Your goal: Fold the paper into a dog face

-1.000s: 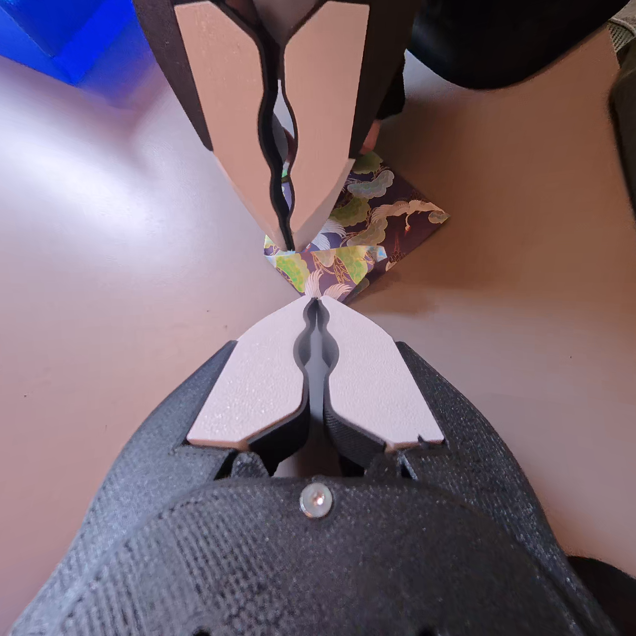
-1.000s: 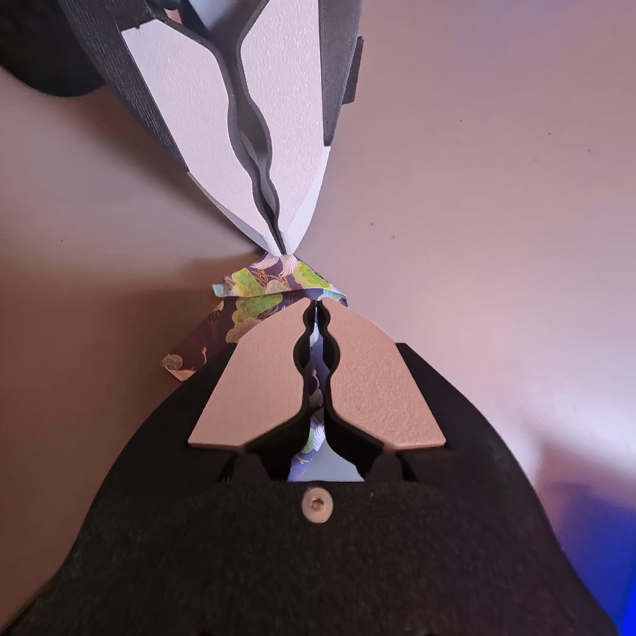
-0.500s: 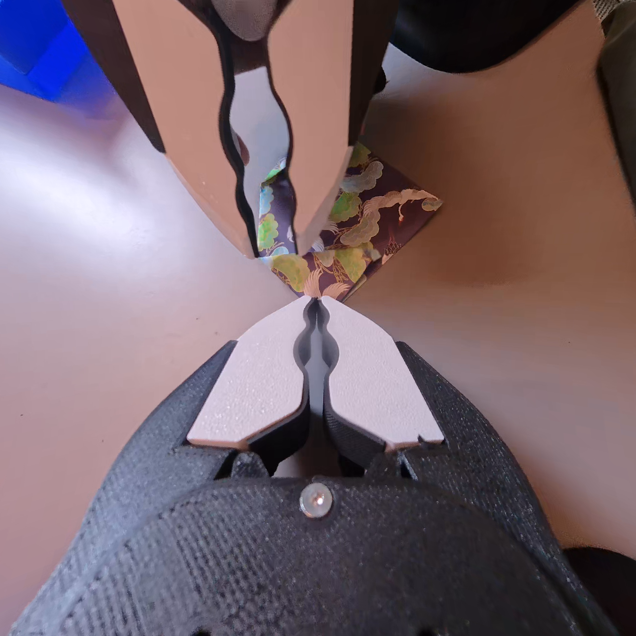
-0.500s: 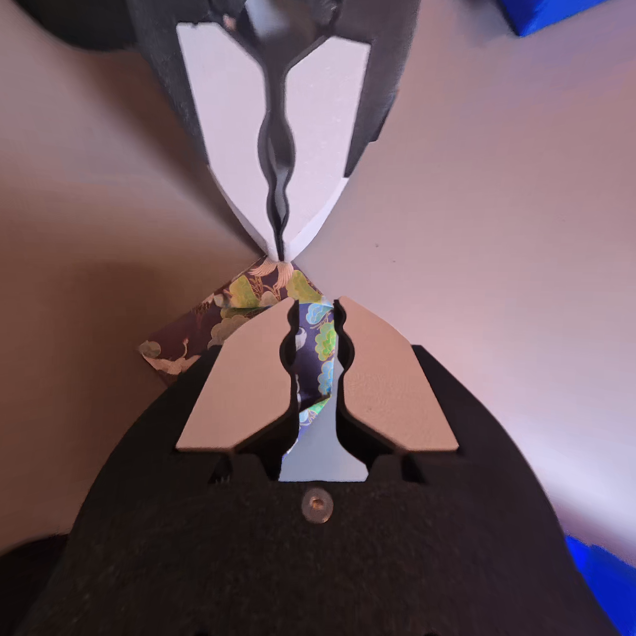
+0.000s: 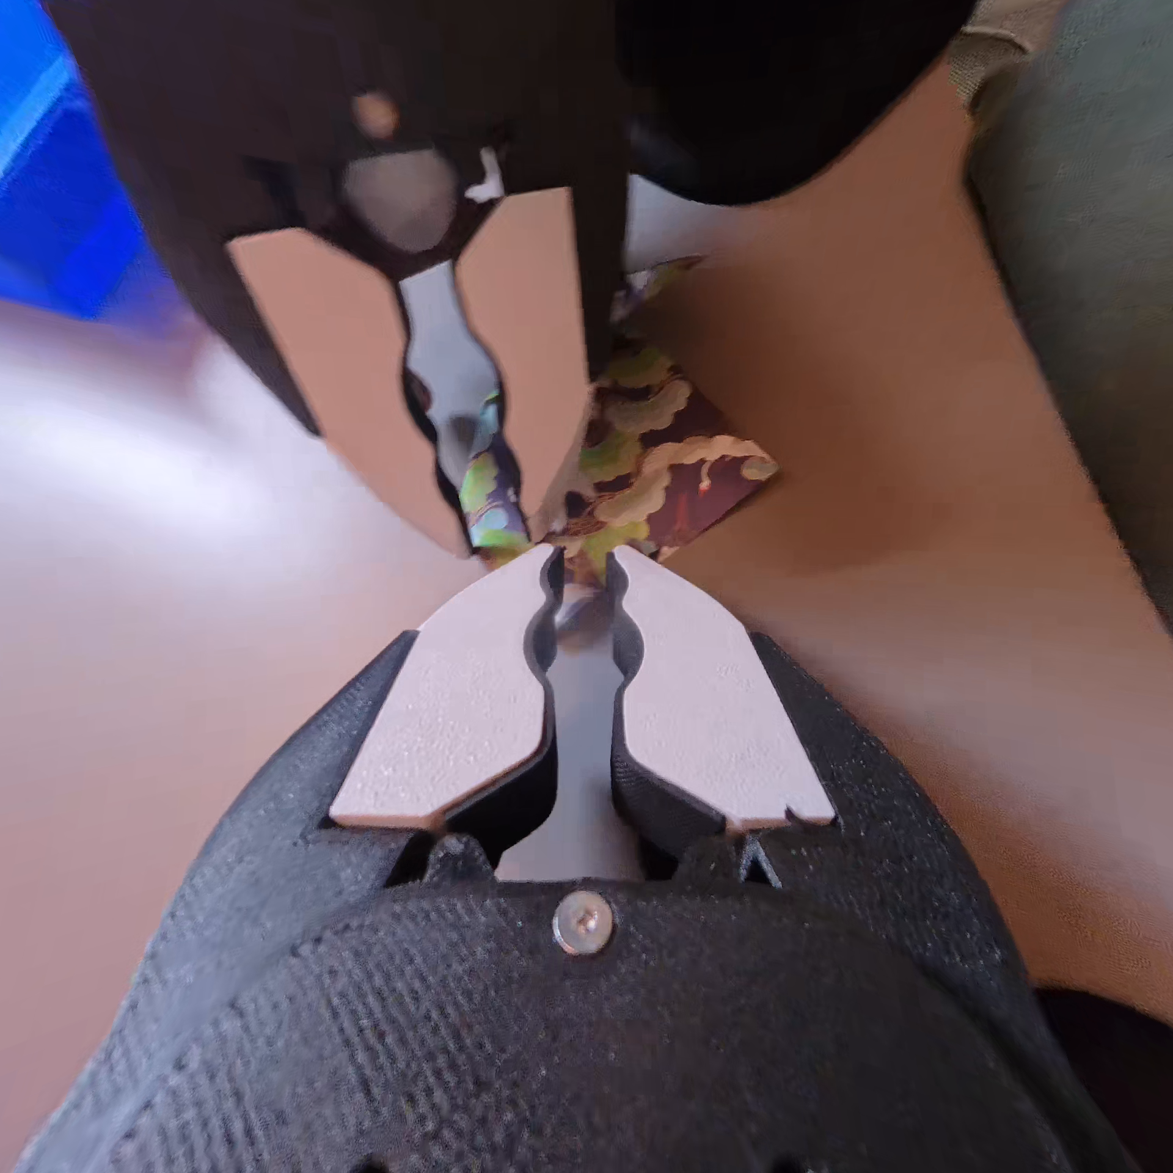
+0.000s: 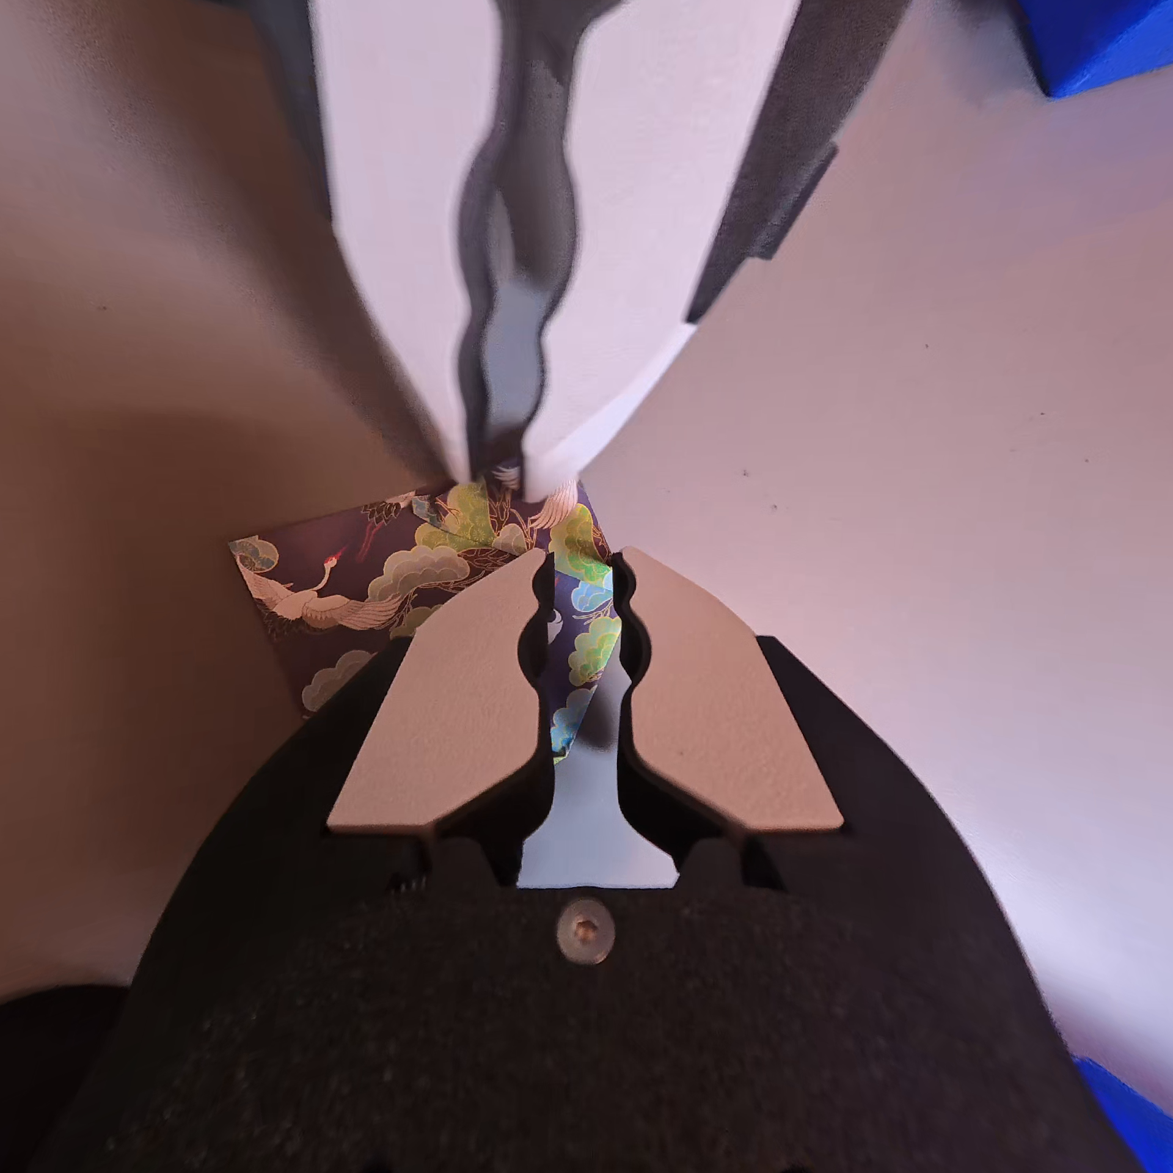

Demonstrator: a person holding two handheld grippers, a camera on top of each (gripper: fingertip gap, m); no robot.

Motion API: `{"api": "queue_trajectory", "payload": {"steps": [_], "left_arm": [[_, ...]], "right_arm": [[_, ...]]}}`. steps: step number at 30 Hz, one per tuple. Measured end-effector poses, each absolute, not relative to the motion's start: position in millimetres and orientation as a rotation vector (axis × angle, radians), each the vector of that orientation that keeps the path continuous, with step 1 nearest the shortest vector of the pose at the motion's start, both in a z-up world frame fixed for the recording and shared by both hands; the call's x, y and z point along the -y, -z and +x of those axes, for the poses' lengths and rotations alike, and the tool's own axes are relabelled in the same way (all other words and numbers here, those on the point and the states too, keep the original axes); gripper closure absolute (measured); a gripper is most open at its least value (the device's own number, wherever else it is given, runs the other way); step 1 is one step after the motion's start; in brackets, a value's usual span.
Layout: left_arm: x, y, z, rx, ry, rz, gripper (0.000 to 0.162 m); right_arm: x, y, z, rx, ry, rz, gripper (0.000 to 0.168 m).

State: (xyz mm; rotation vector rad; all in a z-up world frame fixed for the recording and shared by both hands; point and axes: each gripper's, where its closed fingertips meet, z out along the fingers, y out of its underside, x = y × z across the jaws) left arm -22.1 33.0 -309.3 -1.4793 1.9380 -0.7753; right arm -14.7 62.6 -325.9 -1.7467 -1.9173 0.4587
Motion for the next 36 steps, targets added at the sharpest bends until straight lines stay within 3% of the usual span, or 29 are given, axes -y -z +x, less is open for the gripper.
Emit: {"api": "queue_trajectory", "payload": {"steps": [4, 13, 36], "left_arm": [[-18.8, 318.7, -22.7, -2.054, 0.720, -1.403, 0.137], [-26.1, 327.3, -22.8, -2.081, 0.620, -1.364, 0.161], [-29.7, 326.8, -38.6, -2.097, 0.693, -1.408, 0.162]], "right_arm": [[-62.8, 326.1, -14.7, 1.915, -0.459, -1.751, 0.151], [-62.2, 326.0, -13.6, 1.911, -0.452, -1.747, 0.151], [-53.0, 326.8, -6.5, 1.981, -0.352, -1.679, 0.154]]}}
